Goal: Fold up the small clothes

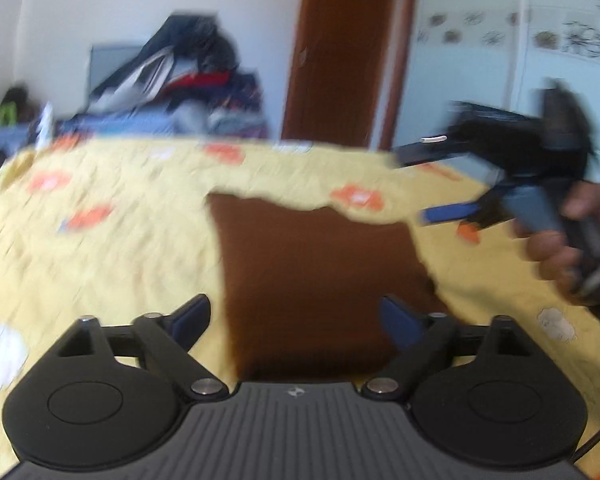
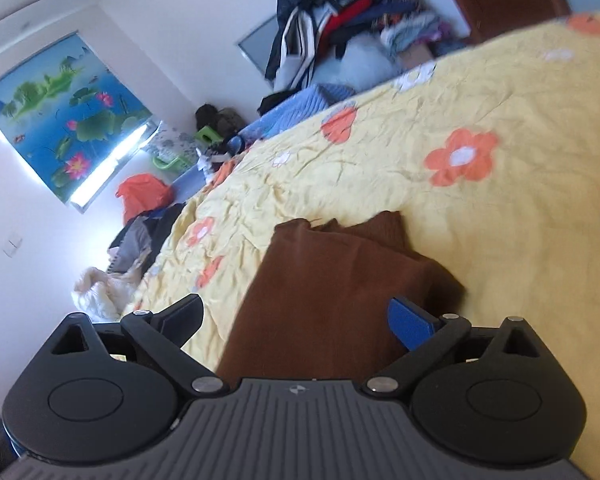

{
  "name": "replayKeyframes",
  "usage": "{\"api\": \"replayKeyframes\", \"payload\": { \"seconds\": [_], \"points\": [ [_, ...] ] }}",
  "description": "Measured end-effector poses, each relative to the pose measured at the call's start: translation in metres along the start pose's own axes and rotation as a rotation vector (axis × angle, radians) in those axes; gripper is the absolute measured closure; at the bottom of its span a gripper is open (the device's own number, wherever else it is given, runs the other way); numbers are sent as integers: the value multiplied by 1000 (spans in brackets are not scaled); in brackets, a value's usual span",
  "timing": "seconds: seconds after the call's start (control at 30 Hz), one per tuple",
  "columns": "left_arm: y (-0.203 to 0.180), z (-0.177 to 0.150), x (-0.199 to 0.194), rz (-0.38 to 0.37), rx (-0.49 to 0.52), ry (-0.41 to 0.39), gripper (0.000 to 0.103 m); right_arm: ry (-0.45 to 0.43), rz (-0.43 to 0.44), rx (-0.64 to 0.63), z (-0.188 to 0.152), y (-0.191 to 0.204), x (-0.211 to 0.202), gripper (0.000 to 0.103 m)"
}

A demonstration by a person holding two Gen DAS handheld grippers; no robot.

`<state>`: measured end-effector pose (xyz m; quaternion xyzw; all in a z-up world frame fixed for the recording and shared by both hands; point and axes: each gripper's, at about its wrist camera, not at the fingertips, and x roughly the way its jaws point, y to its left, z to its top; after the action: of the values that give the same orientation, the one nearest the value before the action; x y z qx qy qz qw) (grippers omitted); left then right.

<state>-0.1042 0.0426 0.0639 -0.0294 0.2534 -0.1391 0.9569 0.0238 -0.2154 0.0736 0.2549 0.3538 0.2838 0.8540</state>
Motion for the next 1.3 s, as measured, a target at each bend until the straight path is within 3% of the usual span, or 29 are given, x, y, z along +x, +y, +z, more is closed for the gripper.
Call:
{"api": "replayKeyframes", "payload": {
  "seconds": [0.07,0.13,0.2,0.3,0.33,0.4,0.5,0.6,0.83,0.97,1.03,1.13,1.2,1.3],
  "points": [
    [-7,0,33,-41,19,125,10,68,-21,-3,8,-6,32,5],
    [-9,-8,64,-75,-10,239,11,147,-185,-29,7,-20,70,6],
    [-17,-14,70,-65,44,216,8,98,-194,-108,1,-30,84,0],
    [-21,-14,71,-65,55,223,8,120,-223,-82,2,-19,84,0],
    [-19,-14,71,-72,47,222,8,116,-227,-93,1,-16,81,4],
    [-18,-14,70,-76,43,222,7,74,-237,-99,-4,-10,65,8],
    [-17,-15,69,-69,46,219,7,-16,-184,-111,-21,1,23,3],
    [-19,-15,68,-61,51,216,7,-37,-176,-138,-47,7,-12,1],
    [-23,-11,51,-24,20,215,7,26,-346,-186,-110,-2,-43,0],
    [-10,-13,24,-6,-12,157,7,13,-406,-213,-138,-5,-50,0],
    [1,-20,18,31,-54,152,6,-7,-438,-255,-150,1,-48,0],
    [18,-34,29,109,-159,225,6,-40,-527,-331,-164,12,-36,0],
    [14,-40,25,176,-145,174,3,-35,-617,-402,-173,22,-22,0],
    [4,-43,29,242,-106,181,0,-65,-635,-396,-182,32,-16,0]
  ]
}}
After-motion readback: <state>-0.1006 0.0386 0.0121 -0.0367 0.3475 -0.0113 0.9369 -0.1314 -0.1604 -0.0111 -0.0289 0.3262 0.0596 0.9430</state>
